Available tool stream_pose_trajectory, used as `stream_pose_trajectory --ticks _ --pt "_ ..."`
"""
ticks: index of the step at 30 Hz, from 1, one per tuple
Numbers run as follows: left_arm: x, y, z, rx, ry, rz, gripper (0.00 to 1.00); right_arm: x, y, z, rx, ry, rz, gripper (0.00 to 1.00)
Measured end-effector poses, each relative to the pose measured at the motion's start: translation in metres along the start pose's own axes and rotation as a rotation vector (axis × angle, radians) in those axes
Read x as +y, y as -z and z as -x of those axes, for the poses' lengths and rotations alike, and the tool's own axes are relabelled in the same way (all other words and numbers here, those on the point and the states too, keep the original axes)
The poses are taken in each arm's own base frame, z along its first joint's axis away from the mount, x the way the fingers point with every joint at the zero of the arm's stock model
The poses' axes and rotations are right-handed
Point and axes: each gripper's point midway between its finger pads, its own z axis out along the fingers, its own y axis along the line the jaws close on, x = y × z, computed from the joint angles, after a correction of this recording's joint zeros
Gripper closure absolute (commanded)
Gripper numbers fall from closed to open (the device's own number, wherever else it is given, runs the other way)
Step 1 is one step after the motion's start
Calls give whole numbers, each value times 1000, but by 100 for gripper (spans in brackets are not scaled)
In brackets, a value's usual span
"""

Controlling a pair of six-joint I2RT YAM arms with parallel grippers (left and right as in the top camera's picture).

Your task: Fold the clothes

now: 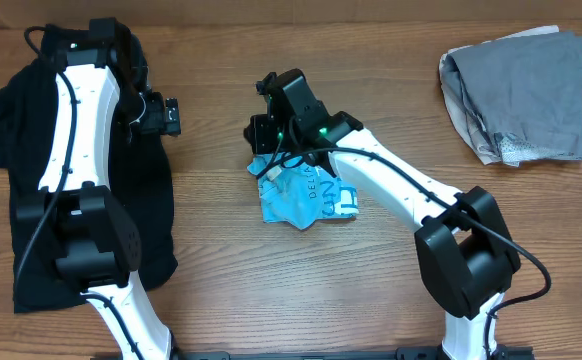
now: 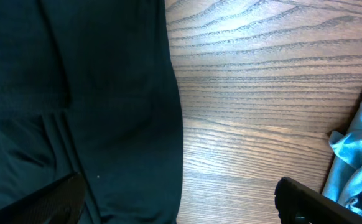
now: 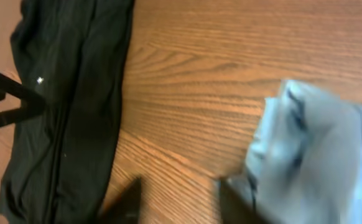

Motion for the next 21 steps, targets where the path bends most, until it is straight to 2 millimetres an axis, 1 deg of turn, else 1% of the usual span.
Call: stream_pose_trajectory --ticks 1,6,8,9,10,11,12,14,15,16,17,19,21 --pt "0 0 0 0 0 -1 0 -3 1 -2 11 -5 -3 24" --pt "0 0 0 0 0 -1 0 -33 17 -26 167 -29 -91 20" --pt "0 0 0 0 0 -2 0 -43 25 -31 209 -31 -124 20" --pt "0 0 0 0 0 -2 0 -47 27 -34 223 -31 -138 23" --pt "0 0 0 0 0 -1 0 -50 29 -36 232 -32 -151 27" --pt "0 0 0 0 0 -2 0 -51 28 -36 233 -23 -157 33" --pt "0 0 0 0 0 -2 0 -51 27 -36 228 -14 -157 41" --pt "0 0 0 0 0 -2 0 -50 24 -33 210 2 -155 73" --pt "0 0 0 0 0 -2 0 -50 21 -30 197 16 -154 84" --pt "0 0 0 1 0 -2 0 -49 17 -27 182 29 -150 93" --pt "0 0 0 1 0 -2 0 -49 11 -24 166 38 -146 96" --pt "0 0 0 1 0 -2 0 -49 -3 -21 142 58 -136 96" --pt "0 0 -1 5 0 -2 0 -50 -20 -27 151 71 -130 96"
